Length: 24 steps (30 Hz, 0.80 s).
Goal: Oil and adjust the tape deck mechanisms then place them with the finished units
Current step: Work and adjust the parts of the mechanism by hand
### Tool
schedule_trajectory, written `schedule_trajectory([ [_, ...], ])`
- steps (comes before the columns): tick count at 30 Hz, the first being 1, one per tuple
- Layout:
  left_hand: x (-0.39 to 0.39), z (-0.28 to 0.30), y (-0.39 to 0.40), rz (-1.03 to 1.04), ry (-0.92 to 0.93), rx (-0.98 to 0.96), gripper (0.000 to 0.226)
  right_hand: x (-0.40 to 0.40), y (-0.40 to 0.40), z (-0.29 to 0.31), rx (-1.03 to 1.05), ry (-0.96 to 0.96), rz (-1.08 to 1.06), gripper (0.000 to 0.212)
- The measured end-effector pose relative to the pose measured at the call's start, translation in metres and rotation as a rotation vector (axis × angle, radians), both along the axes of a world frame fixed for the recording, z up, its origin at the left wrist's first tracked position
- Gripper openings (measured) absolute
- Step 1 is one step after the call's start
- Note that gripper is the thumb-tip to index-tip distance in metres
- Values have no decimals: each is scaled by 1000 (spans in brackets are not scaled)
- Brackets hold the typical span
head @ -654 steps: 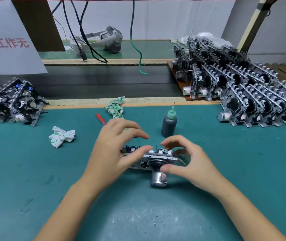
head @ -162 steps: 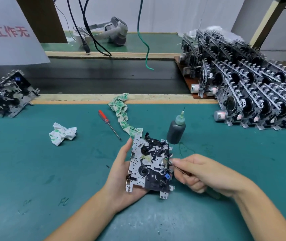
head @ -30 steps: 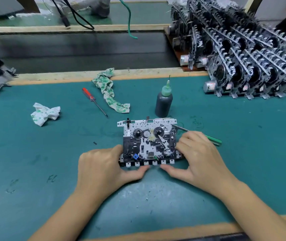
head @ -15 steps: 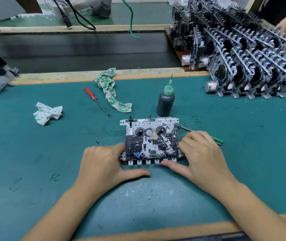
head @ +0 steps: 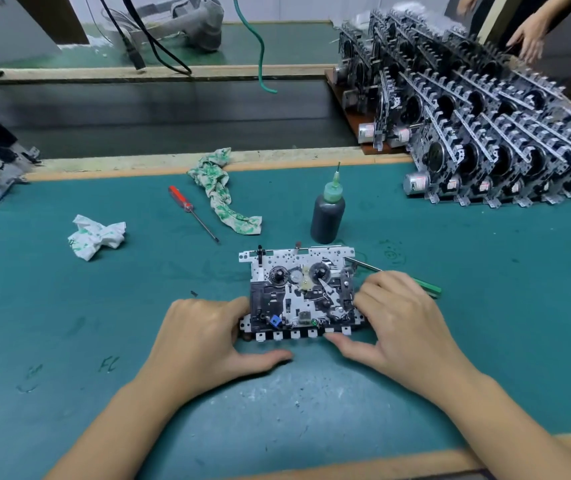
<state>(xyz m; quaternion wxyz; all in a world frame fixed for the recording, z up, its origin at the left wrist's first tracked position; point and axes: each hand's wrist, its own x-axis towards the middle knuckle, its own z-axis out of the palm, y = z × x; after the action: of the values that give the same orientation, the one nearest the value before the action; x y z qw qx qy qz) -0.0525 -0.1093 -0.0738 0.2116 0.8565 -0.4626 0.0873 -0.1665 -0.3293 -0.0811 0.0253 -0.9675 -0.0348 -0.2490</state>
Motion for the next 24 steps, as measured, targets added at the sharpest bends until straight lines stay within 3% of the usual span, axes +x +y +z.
schedule_trajectory([
  [4,-3,2,-1,-16,-21,-65,42,1,0,1,48,36,9,49],
  [10,-4,-1,-2,61,-108,-54,51,-2,-1,3,125,96,69,54],
  [16,1,4,2,-62,-3,-60,60,0,2,2,103,77,23,49],
  [19,-1,5,1,-22,34,-35,65,0,3,6,137,117,8,47],
  [22,-4,5,0,58,128,-58,70,1,3,12,296,201,52,46],
  [24,-4,9,0,67,255,-180,60,1,3,17,484,246,77,50],
])
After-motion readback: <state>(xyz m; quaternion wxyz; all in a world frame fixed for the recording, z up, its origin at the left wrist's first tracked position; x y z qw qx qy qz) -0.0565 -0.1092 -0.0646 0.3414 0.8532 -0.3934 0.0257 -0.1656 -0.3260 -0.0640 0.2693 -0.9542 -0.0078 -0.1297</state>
